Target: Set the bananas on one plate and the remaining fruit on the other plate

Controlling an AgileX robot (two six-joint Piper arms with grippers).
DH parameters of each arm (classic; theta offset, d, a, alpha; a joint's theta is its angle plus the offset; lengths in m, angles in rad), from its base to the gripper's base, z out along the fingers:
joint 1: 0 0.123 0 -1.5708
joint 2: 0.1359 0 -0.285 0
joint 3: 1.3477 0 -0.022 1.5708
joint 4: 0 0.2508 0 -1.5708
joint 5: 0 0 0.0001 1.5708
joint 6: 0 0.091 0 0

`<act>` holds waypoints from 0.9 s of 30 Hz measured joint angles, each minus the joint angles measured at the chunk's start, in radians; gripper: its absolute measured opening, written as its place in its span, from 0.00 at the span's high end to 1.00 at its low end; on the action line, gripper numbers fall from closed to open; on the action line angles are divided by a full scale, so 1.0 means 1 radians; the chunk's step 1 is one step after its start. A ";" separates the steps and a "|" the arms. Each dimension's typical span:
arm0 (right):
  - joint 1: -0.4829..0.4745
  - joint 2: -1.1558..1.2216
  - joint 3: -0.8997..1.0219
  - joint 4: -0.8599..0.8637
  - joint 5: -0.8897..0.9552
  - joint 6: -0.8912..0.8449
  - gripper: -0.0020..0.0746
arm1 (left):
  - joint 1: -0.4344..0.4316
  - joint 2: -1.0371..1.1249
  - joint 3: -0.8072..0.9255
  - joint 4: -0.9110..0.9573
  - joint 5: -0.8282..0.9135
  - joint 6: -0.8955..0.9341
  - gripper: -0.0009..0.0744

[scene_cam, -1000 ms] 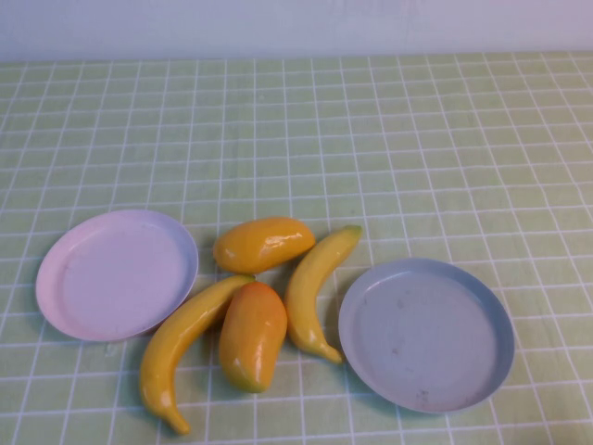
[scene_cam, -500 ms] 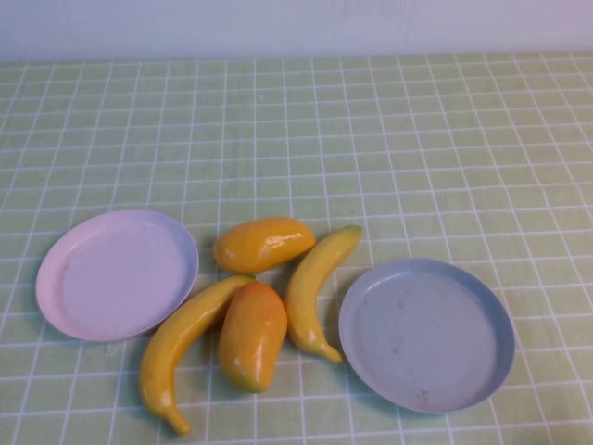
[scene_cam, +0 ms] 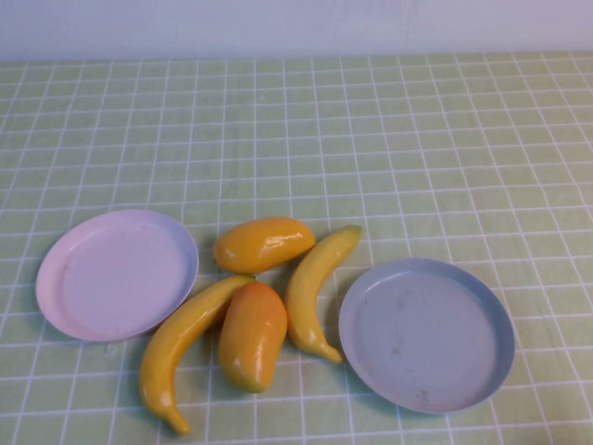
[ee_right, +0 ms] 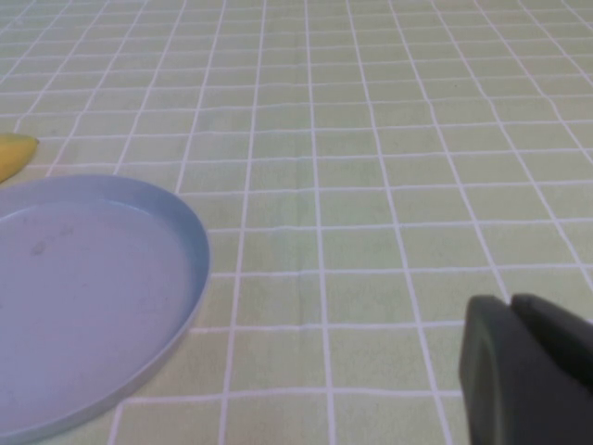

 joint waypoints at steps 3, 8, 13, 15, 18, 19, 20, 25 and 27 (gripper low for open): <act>0.000 0.000 0.000 0.000 0.000 0.000 0.99 | 0.000 0.000 0.000 -0.018 -0.002 -0.005 0.99; 0.000 0.000 0.000 0.000 0.000 0.000 0.99 | 0.000 0.000 0.000 -0.203 -0.079 -0.093 0.99; 0.000 0.000 0.000 0.000 0.000 0.000 0.99 | 0.000 0.000 0.000 -0.389 -0.181 -0.174 0.99; 0.000 0.000 0.000 0.000 0.000 0.000 0.99 | 0.000 0.000 0.000 -0.433 -0.202 -0.186 0.99; 0.000 0.000 0.000 0.000 0.000 0.000 0.99 | 0.000 0.000 0.000 -0.458 -0.212 -0.191 0.99; 0.000 0.000 0.000 0.000 0.000 0.000 0.99 | 0.000 0.000 0.000 -0.467 -0.212 -0.191 0.99; 0.000 0.000 0.000 0.000 0.000 0.000 0.99 | 0.000 0.000 0.000 -0.479 -0.212 -0.193 0.99; 0.000 0.000 0.000 0.000 0.000 0.000 0.99 | 0.000 0.017 -0.020 -0.539 -0.129 -0.210 0.99; 0.000 0.000 0.000 0.000 0.000 0.000 0.99 | 0.000 0.069 -0.059 -0.575 -0.064 -0.219 0.99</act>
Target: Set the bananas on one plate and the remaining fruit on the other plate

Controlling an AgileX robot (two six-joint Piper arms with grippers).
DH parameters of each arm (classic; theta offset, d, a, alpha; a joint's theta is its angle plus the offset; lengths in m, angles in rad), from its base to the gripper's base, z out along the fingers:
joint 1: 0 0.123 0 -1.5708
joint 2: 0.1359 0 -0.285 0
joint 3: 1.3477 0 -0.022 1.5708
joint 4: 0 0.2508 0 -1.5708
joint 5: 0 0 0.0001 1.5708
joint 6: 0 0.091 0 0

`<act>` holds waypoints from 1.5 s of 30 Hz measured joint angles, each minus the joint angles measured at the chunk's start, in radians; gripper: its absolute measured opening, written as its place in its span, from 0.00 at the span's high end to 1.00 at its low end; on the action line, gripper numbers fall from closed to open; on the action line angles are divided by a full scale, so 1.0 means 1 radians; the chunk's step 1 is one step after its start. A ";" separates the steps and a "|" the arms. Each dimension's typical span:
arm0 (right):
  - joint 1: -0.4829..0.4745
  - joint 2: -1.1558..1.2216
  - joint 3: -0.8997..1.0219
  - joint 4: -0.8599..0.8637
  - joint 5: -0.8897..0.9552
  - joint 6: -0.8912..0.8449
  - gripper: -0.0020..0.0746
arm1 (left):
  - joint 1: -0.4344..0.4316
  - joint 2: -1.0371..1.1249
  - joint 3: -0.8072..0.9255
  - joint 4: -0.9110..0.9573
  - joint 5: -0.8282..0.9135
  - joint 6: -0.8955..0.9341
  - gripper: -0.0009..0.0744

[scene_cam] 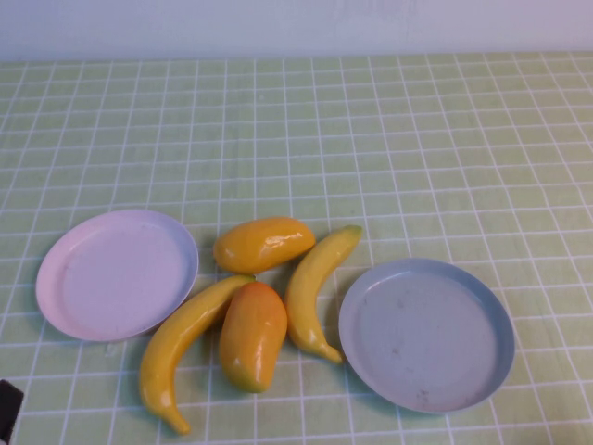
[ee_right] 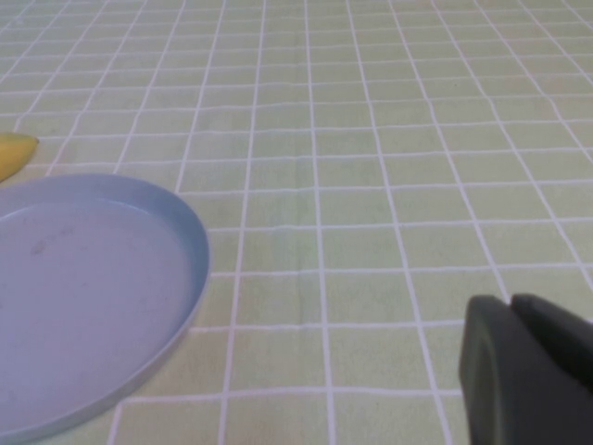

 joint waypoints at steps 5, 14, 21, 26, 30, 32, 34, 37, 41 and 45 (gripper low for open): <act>0.000 0.000 0.000 0.000 0.000 0.000 0.99 | 0.000 0.214 -0.180 -0.022 0.201 0.091 0.99; 0.000 0.000 0.000 0.000 0.000 0.000 0.99 | 0.000 0.630 -0.492 -0.022 0.554 0.364 0.99; 0.000 0.000 0.000 0.000 0.000 0.000 0.99 | -0.033 0.872 -0.653 -0.019 0.595 0.429 0.99; 0.000 0.000 0.000 0.000 0.000 0.000 0.99 | -0.189 1.033 -0.778 0.049 0.598 0.356 0.99; 0.000 0.000 0.000 0.000 0.000 0.000 0.99 | -0.366 1.150 -0.869 0.162 0.605 0.235 0.99; 0.000 0.000 0.000 0.000 0.000 0.000 0.99 | -0.445 1.206 -0.912 0.194 0.606 0.195 0.99; 0.000 0.000 0.000 0.000 0.000 0.000 0.99 | -0.511 1.255 -0.949 0.218 0.609 0.159 0.99; 0.000 0.000 0.000 0.000 0.000 0.000 0.99 | -0.597 1.328 -1.008 0.261 0.620 0.114 0.99; 0.000 0.000 0.000 0.000 0.000 0.000 0.99 | -0.667 1.415 -1.078 0.314 0.637 0.087 0.99; 0.000 0.000 0.000 0.000 0.000 0.000 0.99 | -0.685 1.468 -1.140 0.403 0.678 0.085 0.86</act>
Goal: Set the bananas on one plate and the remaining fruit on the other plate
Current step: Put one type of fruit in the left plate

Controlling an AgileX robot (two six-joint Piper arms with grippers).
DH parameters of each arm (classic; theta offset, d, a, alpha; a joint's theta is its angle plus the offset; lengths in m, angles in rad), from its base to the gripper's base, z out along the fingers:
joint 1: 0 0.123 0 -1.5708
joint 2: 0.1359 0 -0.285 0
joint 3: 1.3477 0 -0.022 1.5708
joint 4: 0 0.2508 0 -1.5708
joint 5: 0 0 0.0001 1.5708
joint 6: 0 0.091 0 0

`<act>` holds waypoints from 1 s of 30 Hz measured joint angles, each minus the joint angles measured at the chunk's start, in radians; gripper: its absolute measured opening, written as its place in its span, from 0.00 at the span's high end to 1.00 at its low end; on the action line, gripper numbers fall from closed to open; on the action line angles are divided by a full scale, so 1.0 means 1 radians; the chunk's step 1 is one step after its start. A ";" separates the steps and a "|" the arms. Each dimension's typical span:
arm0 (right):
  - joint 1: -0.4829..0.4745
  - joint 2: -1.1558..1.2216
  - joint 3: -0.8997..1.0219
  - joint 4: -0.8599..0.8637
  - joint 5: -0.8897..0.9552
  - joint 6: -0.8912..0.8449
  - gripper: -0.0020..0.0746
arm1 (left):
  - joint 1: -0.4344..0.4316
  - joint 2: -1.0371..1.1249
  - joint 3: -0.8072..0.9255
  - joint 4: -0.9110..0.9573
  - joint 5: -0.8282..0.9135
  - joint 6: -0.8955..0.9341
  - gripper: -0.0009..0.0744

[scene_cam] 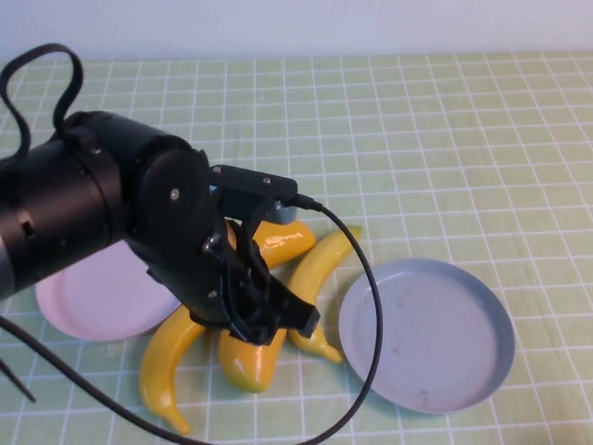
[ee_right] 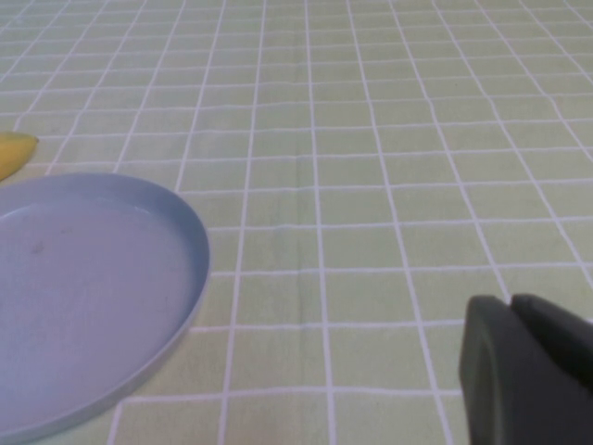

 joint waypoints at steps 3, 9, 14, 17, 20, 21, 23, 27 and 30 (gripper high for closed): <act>0.000 0.000 0.000 0.000 0.000 0.000 0.99 | 0.000 0.030 -0.033 0.057 0.034 0.002 0.63; 0.000 0.000 0.000 0.000 0.000 0.000 0.99 | 0.000 0.058 -0.042 0.095 -0.021 0.002 0.22; 0.000 0.000 0.000 0.000 0.000 0.000 0.99 | 0.000 0.079 -0.044 0.126 -0.039 0.002 0.16; 0.000 0.000 0.000 0.000 0.000 0.000 0.99 | 0.000 0.107 -0.048 0.134 -0.037 0.002 0.15; 0.000 0.000 0.000 0.000 0.000 0.000 0.99 | 0.000 0.135 -0.050 0.138 -0.037 -0.013 0.15; 0.000 0.000 0.000 0.000 0.000 0.000 0.99 | 0.000 0.146 -0.050 0.138 -0.037 -0.017 0.15; 0.000 0.000 0.000 0.000 0.000 0.000 0.99 | 0.000 0.164 -0.050 0.141 -0.037 -0.020 0.15; 0.000 0.000 0.000 0.000 0.000 0.000 0.99 | 0.000 0.197 -0.050 0.143 -0.051 -0.024 0.15; 0.000 0.000 0.000 0.000 0.000 0.000 0.99 | 0.000 0.213 -0.050 0.145 -0.063 -0.024 0.15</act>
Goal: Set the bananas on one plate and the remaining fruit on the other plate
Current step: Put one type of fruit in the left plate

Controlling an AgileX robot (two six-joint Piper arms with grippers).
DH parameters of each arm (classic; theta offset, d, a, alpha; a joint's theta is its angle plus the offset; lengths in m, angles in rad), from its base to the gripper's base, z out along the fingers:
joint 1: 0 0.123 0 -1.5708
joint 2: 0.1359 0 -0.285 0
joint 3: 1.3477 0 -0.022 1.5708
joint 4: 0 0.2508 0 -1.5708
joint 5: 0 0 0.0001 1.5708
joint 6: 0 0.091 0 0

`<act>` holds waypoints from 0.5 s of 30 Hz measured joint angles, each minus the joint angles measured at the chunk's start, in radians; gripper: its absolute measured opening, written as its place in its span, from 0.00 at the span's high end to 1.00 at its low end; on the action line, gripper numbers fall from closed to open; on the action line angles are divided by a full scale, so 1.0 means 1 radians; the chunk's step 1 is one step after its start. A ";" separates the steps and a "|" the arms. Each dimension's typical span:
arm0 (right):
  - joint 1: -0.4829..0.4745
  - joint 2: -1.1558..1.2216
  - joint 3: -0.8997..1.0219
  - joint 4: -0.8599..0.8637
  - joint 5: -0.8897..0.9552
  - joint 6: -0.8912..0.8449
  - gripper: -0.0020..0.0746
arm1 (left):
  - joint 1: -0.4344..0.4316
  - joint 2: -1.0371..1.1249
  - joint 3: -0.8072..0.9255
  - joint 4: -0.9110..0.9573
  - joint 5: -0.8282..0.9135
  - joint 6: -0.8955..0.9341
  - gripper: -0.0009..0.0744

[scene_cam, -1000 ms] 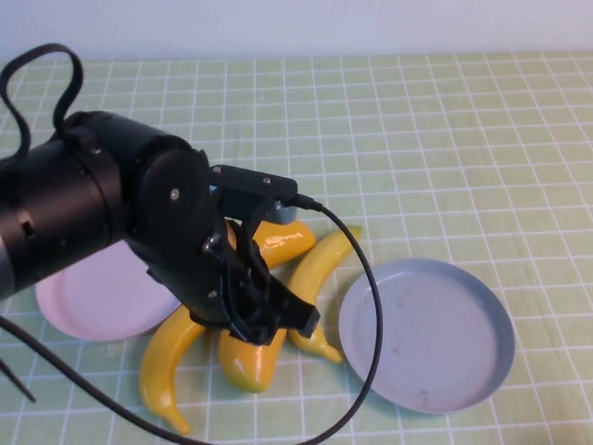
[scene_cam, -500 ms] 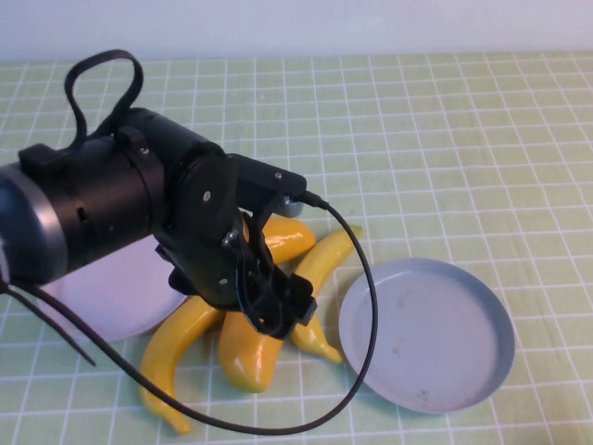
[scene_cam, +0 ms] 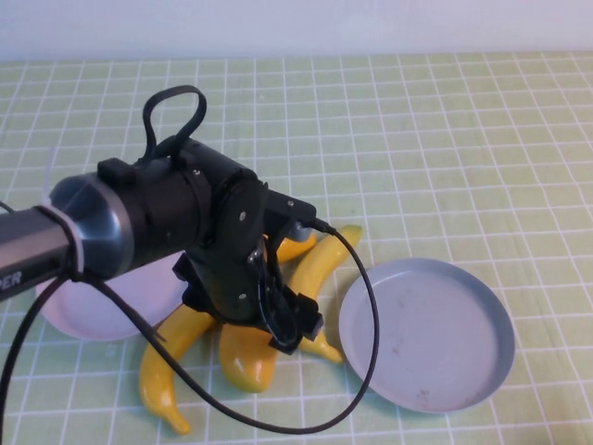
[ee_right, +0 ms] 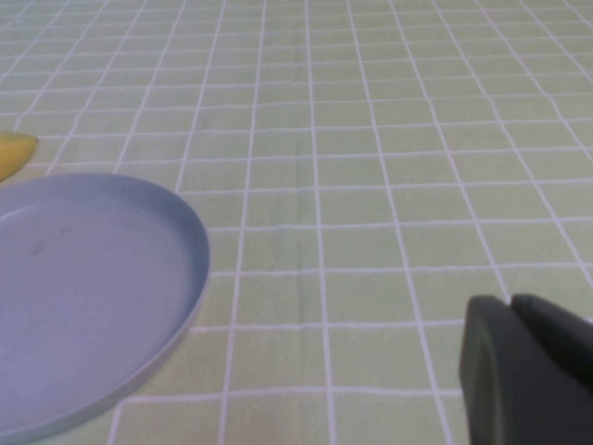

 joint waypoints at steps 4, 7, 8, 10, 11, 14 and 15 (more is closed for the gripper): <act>0.000 0.000 0.000 0.000 0.000 0.000 0.99 | 0.000 0.017 -0.005 0.020 -0.006 0.000 0.15; 0.000 0.000 0.000 0.000 0.000 0.000 0.99 | 0.000 0.031 -0.006 0.040 -0.006 0.000 0.15; 0.000 0.000 0.000 0.000 0.000 0.000 0.99 | 0.000 0.036 -0.006 0.042 -0.006 0.000 0.15; 0.000 0.000 0.000 0.000 0.000 0.000 0.99 | 0.000 0.047 -0.006 0.045 -0.006 0.000 0.15; 0.000 0.000 0.000 0.000 0.000 0.000 0.99 | 0.000 0.056 -0.006 0.045 -0.006 0.000 0.15; 0.000 0.000 0.000 0.000 0.000 0.000 0.99 | 0.000 0.073 -0.006 0.045 -0.010 0.000 0.15; 0.000 0.000 0.000 0.000 0.000 0.000 0.99 | 0.000 0.078 -0.006 0.045 -0.015 0.000 0.15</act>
